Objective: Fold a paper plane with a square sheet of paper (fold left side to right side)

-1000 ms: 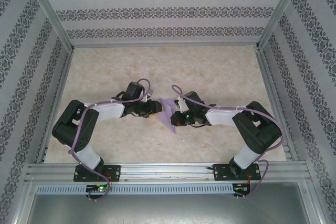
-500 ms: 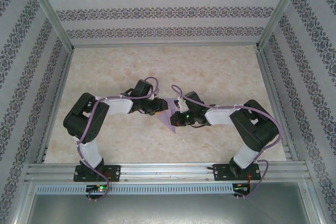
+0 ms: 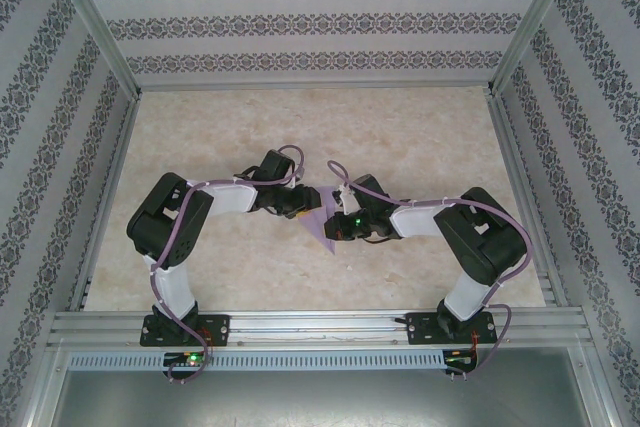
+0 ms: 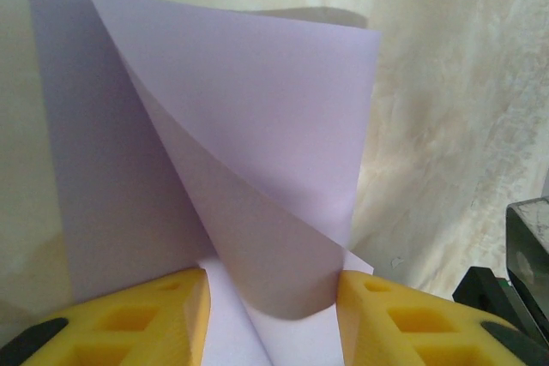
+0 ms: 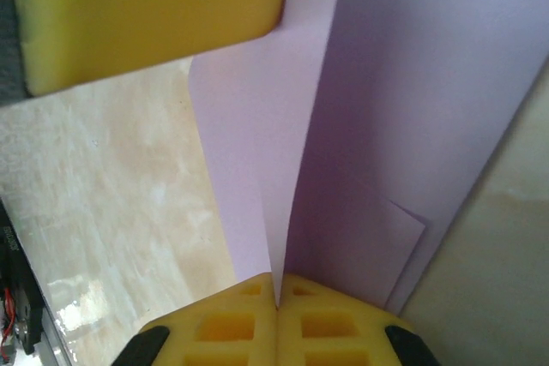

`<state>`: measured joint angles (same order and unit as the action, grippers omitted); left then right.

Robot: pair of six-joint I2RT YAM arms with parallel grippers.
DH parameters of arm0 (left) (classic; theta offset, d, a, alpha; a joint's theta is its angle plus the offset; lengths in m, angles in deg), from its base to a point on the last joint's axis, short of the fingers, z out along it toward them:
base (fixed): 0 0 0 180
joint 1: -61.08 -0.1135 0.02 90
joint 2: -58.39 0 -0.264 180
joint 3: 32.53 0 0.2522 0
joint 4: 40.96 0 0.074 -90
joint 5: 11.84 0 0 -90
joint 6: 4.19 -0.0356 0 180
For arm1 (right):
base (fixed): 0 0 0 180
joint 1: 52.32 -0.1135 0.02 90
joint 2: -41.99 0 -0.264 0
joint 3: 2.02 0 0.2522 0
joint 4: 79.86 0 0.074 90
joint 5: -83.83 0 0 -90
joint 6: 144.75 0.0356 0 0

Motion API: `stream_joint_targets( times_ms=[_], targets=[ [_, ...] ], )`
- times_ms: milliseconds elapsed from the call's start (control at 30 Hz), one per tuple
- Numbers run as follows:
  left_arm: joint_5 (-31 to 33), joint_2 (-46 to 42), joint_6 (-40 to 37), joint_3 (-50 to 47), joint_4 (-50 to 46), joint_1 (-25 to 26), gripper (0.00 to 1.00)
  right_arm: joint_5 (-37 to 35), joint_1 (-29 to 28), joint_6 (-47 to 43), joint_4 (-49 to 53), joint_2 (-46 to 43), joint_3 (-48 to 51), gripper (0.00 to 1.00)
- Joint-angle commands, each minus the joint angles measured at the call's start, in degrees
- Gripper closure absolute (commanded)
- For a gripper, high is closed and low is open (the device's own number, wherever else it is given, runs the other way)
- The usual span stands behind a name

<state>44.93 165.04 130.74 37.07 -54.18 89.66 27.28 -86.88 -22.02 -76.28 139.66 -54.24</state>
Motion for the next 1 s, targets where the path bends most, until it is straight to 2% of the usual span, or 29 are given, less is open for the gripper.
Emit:
stream_joint_targets(
  times_ms=[0, 367, 533, 967],
  targets=[
    [4.4, 2.3, -2.4, 0.4, -4.6, 0.6, 0.56, 2.3, 0.9, 0.5, -0.8, -0.3, 0.8, 0.91],
    [4.5, 2.3, -2.6, 0.8, -5.1, 0.7, 0.57, 4.6, 4.4, 1.9, -0.9, -5.7, 0.9, 0.68],
    [4.4, 2.2, -2.4, 0.6, -4.7, 0.7, 0.56, 5.7, 6.2, 3.6, -1.7, -3.8, -0.1, 0.67],
    [4.3, 2.0, -2.6, 0.4, -4.7, 0.7, 0.56, 7.6, 5.1, 7.0, -6.2, 3.1, -3.5, 0.69]
  ],
)
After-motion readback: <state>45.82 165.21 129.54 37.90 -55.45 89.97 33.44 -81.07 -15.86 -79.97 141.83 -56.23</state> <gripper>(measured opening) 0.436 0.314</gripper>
